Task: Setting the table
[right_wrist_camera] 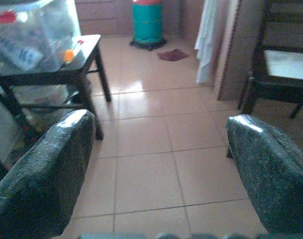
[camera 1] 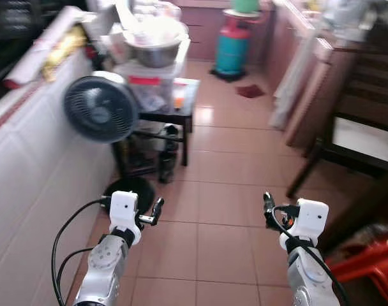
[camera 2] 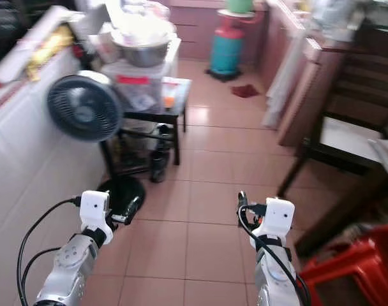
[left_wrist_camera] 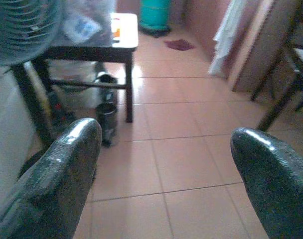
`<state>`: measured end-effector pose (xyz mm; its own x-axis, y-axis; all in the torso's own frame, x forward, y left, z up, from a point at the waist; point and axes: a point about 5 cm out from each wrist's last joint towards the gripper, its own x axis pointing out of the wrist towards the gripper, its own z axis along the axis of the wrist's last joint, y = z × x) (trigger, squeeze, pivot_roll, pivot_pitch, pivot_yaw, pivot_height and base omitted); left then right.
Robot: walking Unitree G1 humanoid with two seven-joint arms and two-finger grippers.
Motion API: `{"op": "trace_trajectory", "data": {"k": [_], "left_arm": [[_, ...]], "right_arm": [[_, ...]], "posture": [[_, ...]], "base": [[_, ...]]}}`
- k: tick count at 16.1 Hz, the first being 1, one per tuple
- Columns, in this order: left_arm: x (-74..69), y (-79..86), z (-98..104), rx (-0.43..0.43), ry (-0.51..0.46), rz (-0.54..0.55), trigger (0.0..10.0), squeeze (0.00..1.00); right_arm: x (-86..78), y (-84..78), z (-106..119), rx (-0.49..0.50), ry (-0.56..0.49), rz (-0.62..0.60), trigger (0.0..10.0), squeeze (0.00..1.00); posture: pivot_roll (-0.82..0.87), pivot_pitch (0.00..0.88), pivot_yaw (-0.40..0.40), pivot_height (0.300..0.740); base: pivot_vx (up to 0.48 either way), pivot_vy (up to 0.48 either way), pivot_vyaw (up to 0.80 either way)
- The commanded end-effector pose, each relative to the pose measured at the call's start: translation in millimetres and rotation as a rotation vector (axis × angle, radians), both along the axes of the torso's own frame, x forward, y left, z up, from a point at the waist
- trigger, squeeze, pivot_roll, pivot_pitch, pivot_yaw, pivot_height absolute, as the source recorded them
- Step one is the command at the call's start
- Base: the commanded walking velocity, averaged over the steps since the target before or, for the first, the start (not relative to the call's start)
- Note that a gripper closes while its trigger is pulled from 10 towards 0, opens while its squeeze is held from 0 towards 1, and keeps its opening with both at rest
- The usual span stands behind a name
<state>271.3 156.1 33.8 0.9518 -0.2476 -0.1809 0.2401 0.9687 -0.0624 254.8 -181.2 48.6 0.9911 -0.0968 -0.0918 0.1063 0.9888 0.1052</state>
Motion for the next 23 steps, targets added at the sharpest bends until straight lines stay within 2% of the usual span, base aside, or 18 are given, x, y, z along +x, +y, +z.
{"op": "trace_trajectory", "data": {"k": [1, 4, 7, 11, 13, 15, 16, 18, 19, 21, 23], "left_arm": [[-1.2, 2.4, 0.1, -0.003, 0.008, 0.004, 10.0, 0.00], [-0.2, 5.1, -0.4, 0.009, 0.015, 0.011, 10.0, 0.00], [3.5, 2.2, 2.6, 0.013, 0.006, -0.021, 10.0, 0.00], [10.4, -3.3, 7.6, 0.083, -0.003, -0.085, 10.0, 0.00], [9.7, -6.0, 7.2, 0.090, 0.002, -0.104, 10.0, 0.00], [5.7, -5.8, 4.7, 0.090, 0.014, -0.117, 10.0, 0.00], [2.8, -2.0, 1.4, 0.109, 0.023, -0.117, 10.0, 0.00], [2.1, 1.2, 2.1, 0.130, 0.010, -0.103, 10.0, 0.00], [3.3, 2.9, 3.2, 0.121, 0.005, -0.062, 10.0, 0.00], [8.7, 0.7, 6.2, 0.105, -0.009, -0.021, 10.0, 0.00], [8.4, -6.4, 9.5, 0.075, -0.025, -0.042, 10.0, 0.00]], "right_arm": [[-2.4, -0.6, 0.7, -0.004, 0.009, 0.005, 10.0, 0.00], [-5.1, -1.0, -0.3, -0.005, 0.017, 0.005, 10.0, 0.00], [-7.5, -2.0, -0.3, -0.003, 0.013, -0.012, 10.0, 0.00], [-17.2, -3.2, -4.9, 0.013, 0.013, -0.077, 10.0, 0.00], [-22.8, -4.7, -8.2, 0.015, 0.021, -0.095, 10.0, 0.00], [-25.6, -1.7, -6.7, 0.013, 0.018, -0.092, 10.0, 0.00], [-20.8, 5.8, -2.1, 0.012, 0.011, -0.065, 10.0, 0.00], [-15.2, 13.9, 1.2, 0.014, 0.008, -0.010, 10.0, 0.00], [-14.3, 15.6, 0.0, 0.011, 0.011, 0.026, 10.0, 0.00], [-12.7, 6.7, -12.1, -0.006, 0.058, 0.007, 10.0, 0.00], [-12.2, 3.2, -8.7, -0.004, 0.052, -0.007, 10.0, 0.00]], "posture": [[0.06, 0.000, -0.020, 0.740], [0.05, 0.000, -0.015, 0.740], [0.04, 0.000, 0.015, 0.740], [0.01, 0.000, 0.078, 0.740], [0.00, 0.000, 0.094, 0.740], [-0.01, 0.017, 0.071, 0.740], [0.01, 0.000, 0.028, 0.740], [0.04, 0.000, 0.021, 0.740], [0.06, 0.004, 0.018, 0.740], [0.05, 0.000, 0.009, 0.740], [0.05, 0.000, -0.007, 0.740]], "base": [[0.000, 0.000, -0.80], [0.000, 0.000, -0.80], [0.000, 0.000, 0.00], [0.000, 0.000, 0.00], [0.000, 0.000, 0.00], [0.000, 0.000, 0.00], [0.000, 0.000, 0.00], [0.000, 0.000, 0.00], [0.000, 0.000, 0.00], [0.000, 0.000, -0.40], [0.000, 0.000, -0.80]]}}
